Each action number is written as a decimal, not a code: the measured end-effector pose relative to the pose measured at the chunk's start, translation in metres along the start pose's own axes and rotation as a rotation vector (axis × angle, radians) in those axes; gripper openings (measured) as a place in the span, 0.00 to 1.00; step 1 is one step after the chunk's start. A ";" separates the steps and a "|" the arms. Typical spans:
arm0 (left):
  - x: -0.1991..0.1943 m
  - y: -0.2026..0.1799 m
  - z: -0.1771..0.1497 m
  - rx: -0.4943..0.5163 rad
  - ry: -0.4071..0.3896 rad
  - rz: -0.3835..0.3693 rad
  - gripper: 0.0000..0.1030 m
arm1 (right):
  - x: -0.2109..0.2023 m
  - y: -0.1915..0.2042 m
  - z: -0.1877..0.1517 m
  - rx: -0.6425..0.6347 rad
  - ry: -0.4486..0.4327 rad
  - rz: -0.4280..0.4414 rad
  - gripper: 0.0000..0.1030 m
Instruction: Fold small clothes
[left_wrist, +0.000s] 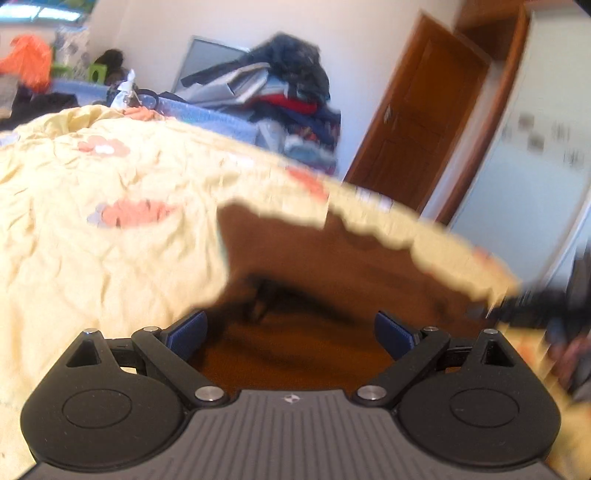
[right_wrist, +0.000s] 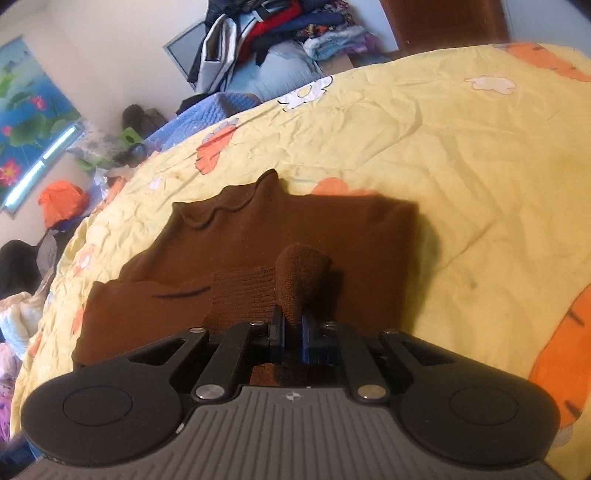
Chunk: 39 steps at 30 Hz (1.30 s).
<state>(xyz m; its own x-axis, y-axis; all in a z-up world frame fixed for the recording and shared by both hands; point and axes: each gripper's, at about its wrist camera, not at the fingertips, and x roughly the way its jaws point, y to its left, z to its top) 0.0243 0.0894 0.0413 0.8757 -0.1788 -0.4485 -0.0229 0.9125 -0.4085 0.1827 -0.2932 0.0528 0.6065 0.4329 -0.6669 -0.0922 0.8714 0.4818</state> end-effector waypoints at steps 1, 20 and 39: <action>0.001 0.002 0.012 -0.031 -0.019 -0.002 0.95 | 0.001 0.001 -0.001 -0.001 -0.002 0.007 0.14; 0.127 -0.001 0.068 0.253 0.197 0.359 0.11 | 0.001 -0.005 -0.009 -0.066 -0.024 -0.046 0.14; 0.182 -0.046 0.050 0.377 0.196 0.212 0.96 | 0.047 0.018 0.002 -0.264 -0.215 -0.156 0.65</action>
<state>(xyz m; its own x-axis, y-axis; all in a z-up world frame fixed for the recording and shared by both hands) 0.2087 0.0336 0.0182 0.7622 -0.0076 -0.6473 0.0175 0.9998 0.0089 0.2108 -0.2572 0.0310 0.7790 0.2560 -0.5724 -0.1685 0.9648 0.2021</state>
